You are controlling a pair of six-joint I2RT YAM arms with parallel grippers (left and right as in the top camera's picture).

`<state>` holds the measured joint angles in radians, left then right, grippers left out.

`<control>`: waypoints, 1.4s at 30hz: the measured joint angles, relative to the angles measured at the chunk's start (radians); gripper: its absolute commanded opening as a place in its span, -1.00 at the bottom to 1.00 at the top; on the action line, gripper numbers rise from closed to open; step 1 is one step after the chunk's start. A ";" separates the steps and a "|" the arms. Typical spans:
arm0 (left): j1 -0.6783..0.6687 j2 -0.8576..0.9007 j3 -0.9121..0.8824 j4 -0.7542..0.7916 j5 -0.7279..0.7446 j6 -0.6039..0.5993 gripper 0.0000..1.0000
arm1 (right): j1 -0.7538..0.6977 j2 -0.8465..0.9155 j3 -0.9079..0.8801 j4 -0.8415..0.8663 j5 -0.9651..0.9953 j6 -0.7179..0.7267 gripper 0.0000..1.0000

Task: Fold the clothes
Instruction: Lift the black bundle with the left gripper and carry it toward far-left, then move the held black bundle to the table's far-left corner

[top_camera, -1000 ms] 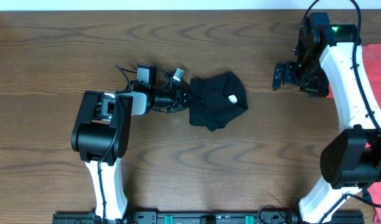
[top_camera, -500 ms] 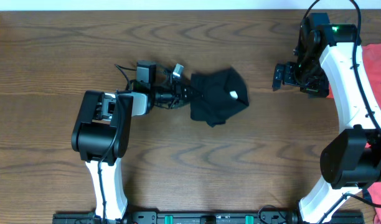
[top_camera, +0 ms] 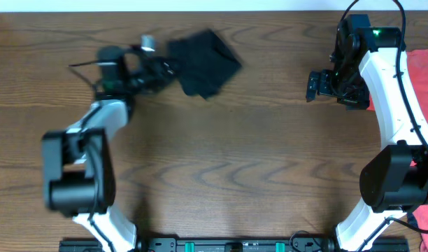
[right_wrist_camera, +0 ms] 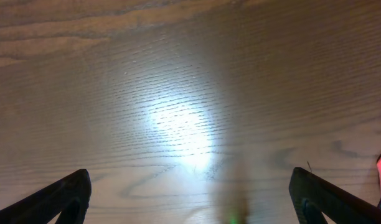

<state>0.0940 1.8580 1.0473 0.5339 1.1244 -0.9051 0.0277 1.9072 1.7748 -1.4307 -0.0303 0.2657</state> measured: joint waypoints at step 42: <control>0.871 -0.012 0.160 0.036 -0.055 -0.096 -0.88 | 0.138 0.000 0.000 0.009 -0.040 -0.063 0.99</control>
<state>0.9653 1.8462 1.2072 0.5701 1.0698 -1.0012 0.1661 1.9072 1.7748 -1.4216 -0.0704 0.2024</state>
